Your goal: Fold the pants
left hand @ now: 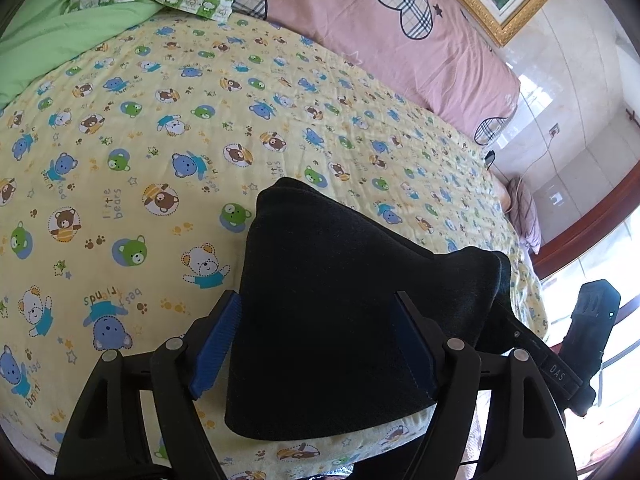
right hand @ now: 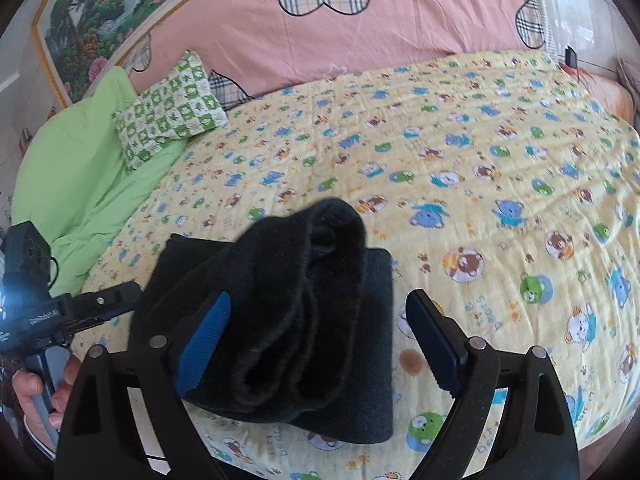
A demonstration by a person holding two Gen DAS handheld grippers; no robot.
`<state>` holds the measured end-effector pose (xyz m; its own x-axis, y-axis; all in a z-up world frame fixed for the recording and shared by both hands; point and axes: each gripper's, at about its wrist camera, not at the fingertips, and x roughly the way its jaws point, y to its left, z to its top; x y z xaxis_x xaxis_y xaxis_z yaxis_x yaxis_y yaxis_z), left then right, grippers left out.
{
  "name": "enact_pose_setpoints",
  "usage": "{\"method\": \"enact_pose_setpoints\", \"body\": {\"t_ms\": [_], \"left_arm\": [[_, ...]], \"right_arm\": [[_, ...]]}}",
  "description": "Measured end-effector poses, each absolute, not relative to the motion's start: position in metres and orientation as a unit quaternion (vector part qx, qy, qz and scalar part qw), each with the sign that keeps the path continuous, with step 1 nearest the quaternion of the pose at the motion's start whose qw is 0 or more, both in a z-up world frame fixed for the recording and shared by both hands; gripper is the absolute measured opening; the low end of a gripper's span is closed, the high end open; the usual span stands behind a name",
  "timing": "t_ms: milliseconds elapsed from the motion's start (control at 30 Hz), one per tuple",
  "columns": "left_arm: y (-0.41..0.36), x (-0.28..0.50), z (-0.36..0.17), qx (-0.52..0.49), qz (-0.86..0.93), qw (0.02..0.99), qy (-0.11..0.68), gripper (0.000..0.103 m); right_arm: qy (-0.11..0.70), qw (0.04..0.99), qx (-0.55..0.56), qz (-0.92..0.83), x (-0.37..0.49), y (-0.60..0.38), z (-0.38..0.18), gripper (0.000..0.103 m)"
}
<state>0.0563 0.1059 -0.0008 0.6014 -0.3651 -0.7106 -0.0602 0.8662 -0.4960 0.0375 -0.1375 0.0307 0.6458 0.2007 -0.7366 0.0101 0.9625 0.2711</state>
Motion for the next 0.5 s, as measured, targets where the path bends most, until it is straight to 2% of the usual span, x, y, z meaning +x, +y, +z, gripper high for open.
{"method": "enact_pose_setpoints", "body": {"t_ms": [367,500], "left_arm": [[0.099,0.071,-0.018,-0.23,-0.082,0.853,0.461,0.08],[0.098,0.078,-0.027,-0.236,-0.084,0.845,0.472,0.08]], "right_arm": [[0.421,0.897,0.128,0.05,0.027,-0.151,0.014,0.089],[0.426,0.889,0.156,0.067,0.024,-0.161,0.006,0.081]]}}
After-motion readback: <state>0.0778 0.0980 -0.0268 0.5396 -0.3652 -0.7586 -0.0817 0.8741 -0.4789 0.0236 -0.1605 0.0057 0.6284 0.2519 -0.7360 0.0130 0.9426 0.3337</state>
